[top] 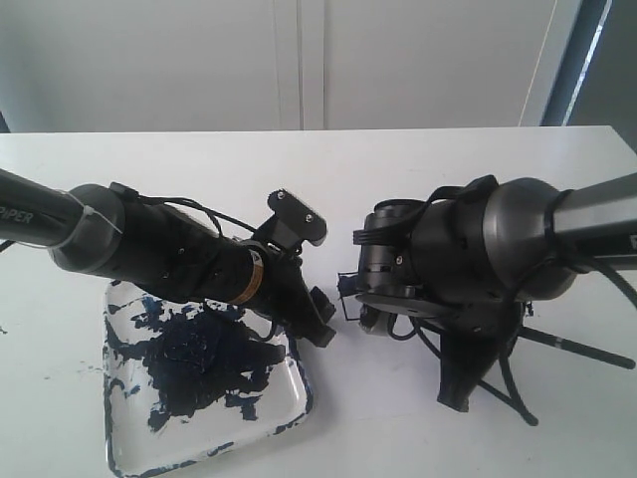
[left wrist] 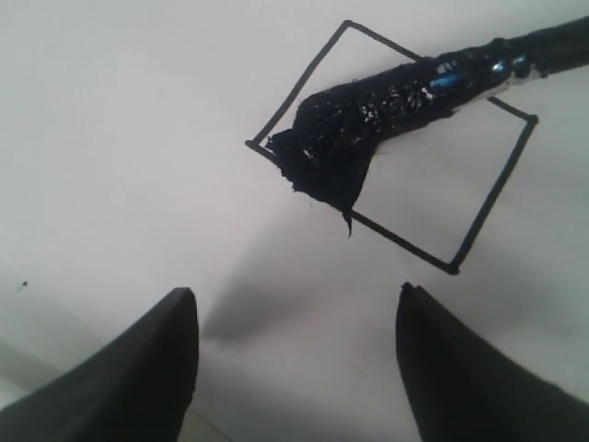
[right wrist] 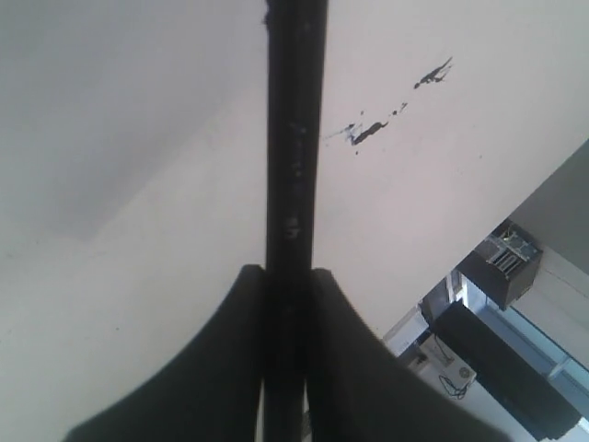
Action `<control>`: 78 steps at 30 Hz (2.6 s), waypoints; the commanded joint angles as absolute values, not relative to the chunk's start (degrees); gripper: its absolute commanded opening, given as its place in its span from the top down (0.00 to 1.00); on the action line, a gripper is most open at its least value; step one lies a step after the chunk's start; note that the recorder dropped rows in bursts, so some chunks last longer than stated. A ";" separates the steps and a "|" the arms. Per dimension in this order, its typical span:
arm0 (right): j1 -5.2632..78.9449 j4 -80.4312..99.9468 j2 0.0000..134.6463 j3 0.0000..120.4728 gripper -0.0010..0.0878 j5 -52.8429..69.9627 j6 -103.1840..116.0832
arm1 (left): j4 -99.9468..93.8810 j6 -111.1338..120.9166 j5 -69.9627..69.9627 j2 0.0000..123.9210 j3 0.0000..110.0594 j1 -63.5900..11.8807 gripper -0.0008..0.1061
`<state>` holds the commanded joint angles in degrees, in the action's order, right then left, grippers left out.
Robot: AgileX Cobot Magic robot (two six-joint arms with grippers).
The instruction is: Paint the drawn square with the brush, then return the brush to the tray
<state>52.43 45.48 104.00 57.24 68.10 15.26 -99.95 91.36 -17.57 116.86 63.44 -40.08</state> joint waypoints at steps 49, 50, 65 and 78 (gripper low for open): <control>52.65 44.80 104.48 53.62 0.99 69.96 16.70 | -99.95 92.75 -18.37 116.86 63.44 -40.08 0.38; 52.88 44.38 104.48 53.62 0.99 69.96 16.72 | -99.95 92.75 -18.37 116.86 63.44 -40.08 0.38; 58.88 39.35 103.79 53.62 0.99 69.96 13.51 | -99.95 92.75 -18.37 116.86 63.44 -40.08 0.38; 54.97 42.54 103.79 52.06 0.99 69.96 15.15 | -99.95 93.22 -18.58 116.86 63.44 -40.08 0.38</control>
